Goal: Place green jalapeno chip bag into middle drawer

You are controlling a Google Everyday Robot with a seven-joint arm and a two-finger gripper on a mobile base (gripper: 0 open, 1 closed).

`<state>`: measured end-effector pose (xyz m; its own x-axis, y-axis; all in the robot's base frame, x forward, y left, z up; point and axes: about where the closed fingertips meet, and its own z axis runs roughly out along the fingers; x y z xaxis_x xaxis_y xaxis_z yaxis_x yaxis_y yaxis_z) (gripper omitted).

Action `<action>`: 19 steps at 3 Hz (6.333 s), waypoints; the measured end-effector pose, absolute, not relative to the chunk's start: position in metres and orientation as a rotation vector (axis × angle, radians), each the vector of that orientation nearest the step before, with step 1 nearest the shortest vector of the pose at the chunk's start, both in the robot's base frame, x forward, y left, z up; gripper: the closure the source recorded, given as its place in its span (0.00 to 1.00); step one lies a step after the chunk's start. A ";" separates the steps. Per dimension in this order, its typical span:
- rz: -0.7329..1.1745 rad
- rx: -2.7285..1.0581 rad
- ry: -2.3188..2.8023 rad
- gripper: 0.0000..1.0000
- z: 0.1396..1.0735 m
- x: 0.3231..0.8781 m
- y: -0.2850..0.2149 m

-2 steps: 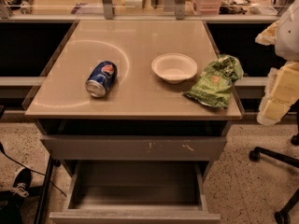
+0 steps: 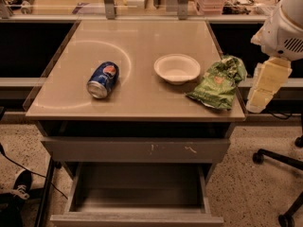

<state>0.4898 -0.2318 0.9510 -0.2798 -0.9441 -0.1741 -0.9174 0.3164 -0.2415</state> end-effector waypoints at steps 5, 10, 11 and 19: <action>0.159 -1.486 2.400 0.00 0.857 0.565 -0.246; 0.273 -1.455 2.434 0.87 0.820 0.577 -0.239; 0.273 -1.455 2.434 1.00 0.820 0.577 -0.239; 0.448 -1.149 2.448 1.00 0.855 0.339 -0.262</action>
Offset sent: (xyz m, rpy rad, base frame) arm -0.0024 -0.0033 -0.0093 0.0135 0.0169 -0.0433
